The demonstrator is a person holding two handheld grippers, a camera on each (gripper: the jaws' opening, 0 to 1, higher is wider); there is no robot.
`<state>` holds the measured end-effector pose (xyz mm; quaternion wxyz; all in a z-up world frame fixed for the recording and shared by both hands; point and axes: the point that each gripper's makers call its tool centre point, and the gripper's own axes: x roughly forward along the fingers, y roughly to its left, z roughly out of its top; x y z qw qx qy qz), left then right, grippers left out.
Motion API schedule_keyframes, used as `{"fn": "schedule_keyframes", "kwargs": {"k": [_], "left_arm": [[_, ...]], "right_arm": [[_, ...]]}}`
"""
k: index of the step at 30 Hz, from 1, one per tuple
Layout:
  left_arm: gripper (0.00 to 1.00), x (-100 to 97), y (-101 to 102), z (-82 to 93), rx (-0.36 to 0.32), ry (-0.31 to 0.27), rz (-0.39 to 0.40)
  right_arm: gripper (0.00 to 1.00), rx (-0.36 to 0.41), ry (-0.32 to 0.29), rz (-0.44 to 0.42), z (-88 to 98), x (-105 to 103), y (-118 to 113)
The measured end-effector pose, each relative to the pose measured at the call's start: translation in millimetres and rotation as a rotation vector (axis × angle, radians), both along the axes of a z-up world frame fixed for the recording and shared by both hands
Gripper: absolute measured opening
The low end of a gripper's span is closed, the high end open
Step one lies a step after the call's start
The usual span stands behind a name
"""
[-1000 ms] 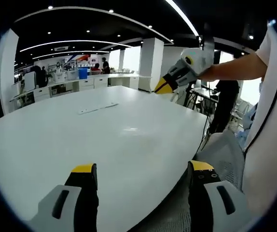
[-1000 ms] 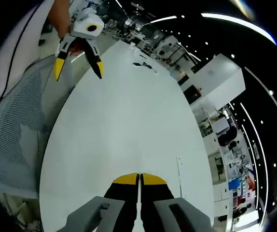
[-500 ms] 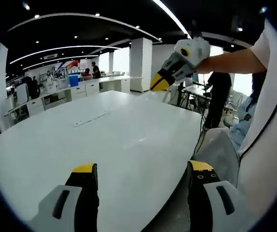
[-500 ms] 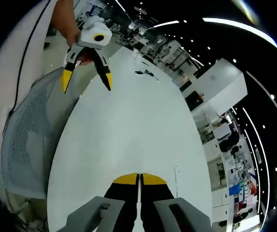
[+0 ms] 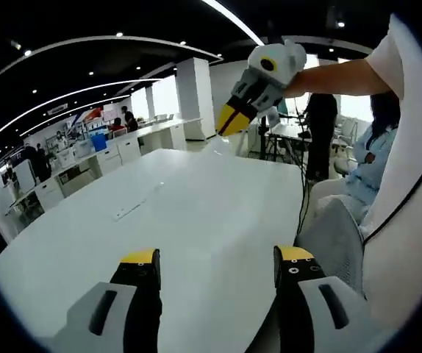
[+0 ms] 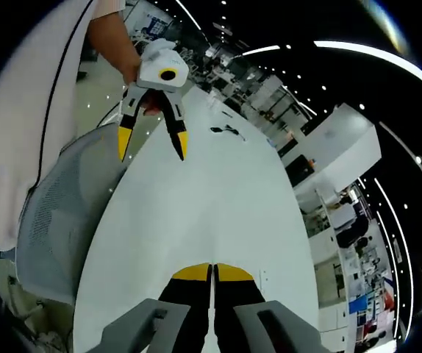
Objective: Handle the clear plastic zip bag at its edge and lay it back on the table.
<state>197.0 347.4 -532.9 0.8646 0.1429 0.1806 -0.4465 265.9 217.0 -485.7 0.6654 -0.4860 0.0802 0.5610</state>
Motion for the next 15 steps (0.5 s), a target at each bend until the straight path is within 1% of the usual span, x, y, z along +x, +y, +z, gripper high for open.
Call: {"fn": "schedule_keyframes", "kwargs": {"k": [6, 8, 13, 15], "left_arm": [[0.53, 8.0, -2.6, 17.2, 0.076, -0.048, -0.052], [0.52, 13.9, 0.4, 21.8, 0.112, -0.074, -0.054], [0.45, 21.2, -0.3, 38.2, 0.125, -0.098, -0.074], [0.43, 23.4, -0.9, 42.1, 0.134, -0.111, -0.082]], "right_arm": [[0.0, -0.003, -0.006, 0.03, 7.9, -6.1, 2.2], [0.0, -0.002, -0.007, 0.038, 10.0, -8.1, 3.1], [0.0, -0.011, -0.022, 0.067, 13.1, -12.5, 4.6], [0.0, -0.018, -0.03, 0.079, 14.3, -14.8, 5.4]]}}
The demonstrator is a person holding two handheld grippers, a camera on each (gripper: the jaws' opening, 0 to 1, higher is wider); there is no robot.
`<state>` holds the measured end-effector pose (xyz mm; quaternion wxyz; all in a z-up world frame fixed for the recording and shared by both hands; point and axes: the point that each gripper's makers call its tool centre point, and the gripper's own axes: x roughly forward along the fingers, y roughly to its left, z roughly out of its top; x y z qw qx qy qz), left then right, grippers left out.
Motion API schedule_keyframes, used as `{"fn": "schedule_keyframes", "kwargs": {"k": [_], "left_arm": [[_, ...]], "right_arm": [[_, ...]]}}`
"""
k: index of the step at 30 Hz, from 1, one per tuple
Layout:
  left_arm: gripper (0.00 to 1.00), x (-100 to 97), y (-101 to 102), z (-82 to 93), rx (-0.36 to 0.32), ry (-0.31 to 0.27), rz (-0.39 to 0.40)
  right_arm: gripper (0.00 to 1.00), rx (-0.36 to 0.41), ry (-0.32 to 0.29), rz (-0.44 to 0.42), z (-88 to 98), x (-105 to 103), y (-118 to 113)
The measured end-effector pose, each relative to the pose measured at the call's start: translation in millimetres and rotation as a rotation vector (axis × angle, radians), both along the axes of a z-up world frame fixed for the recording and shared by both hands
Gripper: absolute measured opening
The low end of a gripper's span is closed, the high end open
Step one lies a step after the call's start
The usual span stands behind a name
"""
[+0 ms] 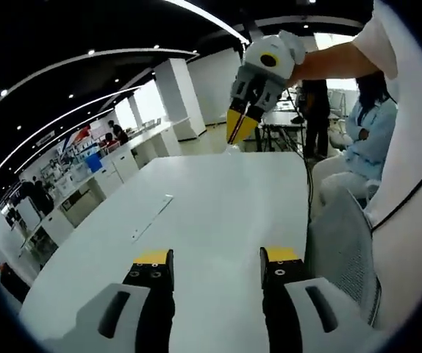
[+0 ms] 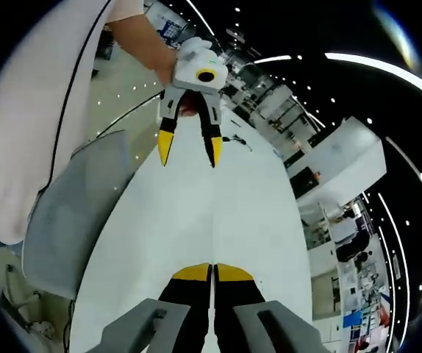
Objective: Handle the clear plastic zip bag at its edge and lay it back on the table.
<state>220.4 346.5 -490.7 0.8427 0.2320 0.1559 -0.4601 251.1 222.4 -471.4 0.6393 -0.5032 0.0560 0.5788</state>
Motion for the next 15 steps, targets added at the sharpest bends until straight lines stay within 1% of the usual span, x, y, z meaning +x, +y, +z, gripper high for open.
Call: {"fn": "schedule_keyframes", "kwargs": {"k": [2, 5, 6, 10, 13, 15], "left_arm": [[0.4, 1.2, -2.5, 3.1, 0.01, -0.003, -0.012], [0.33, 2.3, -4.3, 2.1, 0.04, 0.004, -0.043], [0.31, 3.7, -4.8, 2.4, 0.055, -0.004, -0.053], [0.28, 7.9, -7.9, 3.9, 0.09, -0.015, -0.072], [0.25, 11.8, -5.2, -0.7, 0.139, -0.015, -0.087], [0.2, 11.9, -3.9, -5.7, 0.165, -0.003, -0.101]], "right_arm": [[0.0, -0.002, -0.004, 0.008, 2.0, -2.5, 1.4], [0.0, -0.007, -0.01, 0.022, 3.4, -5.4, 3.2], [0.0, -0.011, -0.012, 0.03, 4.0, -7.9, 4.5], [0.0, -0.012, -0.008, 0.053, 5.1, -14.6, 8.5], [0.0, -0.01, -0.005, 0.066, 5.1, -18.4, 11.5], [0.0, -0.004, 0.001, 0.073, 4.8, -20.9, 13.3]]}}
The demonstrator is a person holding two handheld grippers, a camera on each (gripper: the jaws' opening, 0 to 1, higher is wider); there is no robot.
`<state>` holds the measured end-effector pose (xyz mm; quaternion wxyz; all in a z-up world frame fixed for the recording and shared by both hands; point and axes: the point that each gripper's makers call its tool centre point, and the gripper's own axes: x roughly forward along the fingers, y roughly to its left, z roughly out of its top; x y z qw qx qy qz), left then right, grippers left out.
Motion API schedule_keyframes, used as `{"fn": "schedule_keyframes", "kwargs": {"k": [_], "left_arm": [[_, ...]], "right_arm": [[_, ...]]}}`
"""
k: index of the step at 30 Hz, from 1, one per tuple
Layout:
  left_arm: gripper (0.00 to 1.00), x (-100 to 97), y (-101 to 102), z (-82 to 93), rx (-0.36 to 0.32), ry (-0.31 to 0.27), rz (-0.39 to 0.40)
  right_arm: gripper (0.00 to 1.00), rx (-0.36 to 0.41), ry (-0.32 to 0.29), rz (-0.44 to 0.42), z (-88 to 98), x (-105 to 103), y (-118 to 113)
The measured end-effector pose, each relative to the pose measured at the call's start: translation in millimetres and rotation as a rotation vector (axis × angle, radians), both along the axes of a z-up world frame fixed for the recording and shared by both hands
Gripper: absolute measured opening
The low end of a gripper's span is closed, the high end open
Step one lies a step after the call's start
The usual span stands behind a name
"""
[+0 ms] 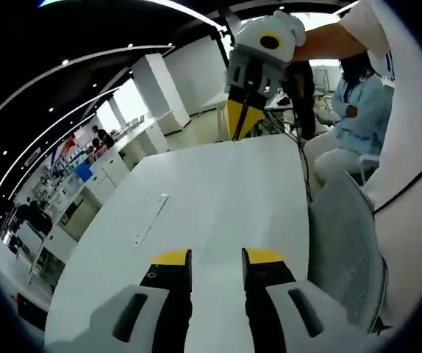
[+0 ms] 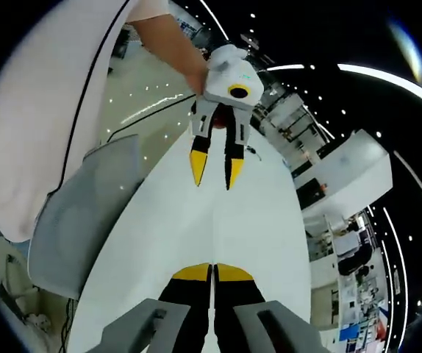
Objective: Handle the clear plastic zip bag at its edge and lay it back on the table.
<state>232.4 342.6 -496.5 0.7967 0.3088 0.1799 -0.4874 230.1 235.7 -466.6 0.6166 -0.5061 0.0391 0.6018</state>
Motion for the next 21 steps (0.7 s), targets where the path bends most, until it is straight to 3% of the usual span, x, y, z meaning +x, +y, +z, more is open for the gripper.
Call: {"fn": "schedule_keyframes", "kwargs": {"k": [9, 21], "left_arm": [[0.05, -4.2, 1.5, -16.1, 0.073, 0.033, -0.051], [0.02, -5.5, 8.0, -33.8, 0.169, 0.066, -0.098]], "right_arm": [[0.0, -0.01, 0.012, 0.028, -9.5, -8.9, 6.4], [0.0, -0.015, 0.02, 0.037, -9.8, -9.2, 7.7]]}}
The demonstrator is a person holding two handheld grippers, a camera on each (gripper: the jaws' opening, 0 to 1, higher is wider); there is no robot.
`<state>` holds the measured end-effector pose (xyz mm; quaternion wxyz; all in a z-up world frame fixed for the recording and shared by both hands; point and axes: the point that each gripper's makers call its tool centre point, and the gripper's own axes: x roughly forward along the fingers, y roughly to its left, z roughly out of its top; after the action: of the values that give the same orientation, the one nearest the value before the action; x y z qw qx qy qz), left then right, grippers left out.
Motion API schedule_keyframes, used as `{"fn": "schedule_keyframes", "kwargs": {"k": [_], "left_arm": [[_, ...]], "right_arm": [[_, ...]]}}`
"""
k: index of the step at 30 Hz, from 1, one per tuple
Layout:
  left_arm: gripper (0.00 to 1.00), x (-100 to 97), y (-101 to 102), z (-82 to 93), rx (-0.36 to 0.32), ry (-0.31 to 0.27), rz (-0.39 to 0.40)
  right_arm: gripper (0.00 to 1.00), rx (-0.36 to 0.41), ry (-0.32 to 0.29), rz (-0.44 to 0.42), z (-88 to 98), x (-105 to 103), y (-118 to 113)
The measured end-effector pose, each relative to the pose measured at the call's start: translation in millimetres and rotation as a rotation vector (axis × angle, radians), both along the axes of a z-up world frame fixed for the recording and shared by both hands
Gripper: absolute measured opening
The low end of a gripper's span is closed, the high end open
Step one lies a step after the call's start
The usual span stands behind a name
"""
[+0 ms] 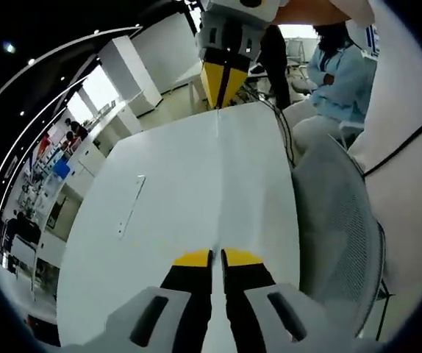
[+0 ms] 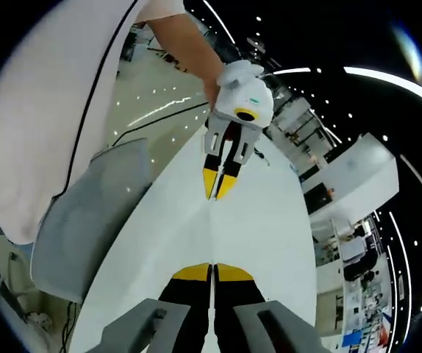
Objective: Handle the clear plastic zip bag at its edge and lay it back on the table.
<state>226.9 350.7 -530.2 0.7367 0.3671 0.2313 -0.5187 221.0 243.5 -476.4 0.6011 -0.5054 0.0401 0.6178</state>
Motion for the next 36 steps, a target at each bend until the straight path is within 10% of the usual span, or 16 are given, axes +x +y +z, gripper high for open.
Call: {"fn": "schedule_keyframes", "kwargs": {"k": [36], "left_arm": [[0.02, -10.0, -16.7, -20.7, 0.07, 0.076, -0.059]], "right_arm": [[0.0, -0.005, -0.009, 0.011, 3.9, -2.0, -2.2]]}}
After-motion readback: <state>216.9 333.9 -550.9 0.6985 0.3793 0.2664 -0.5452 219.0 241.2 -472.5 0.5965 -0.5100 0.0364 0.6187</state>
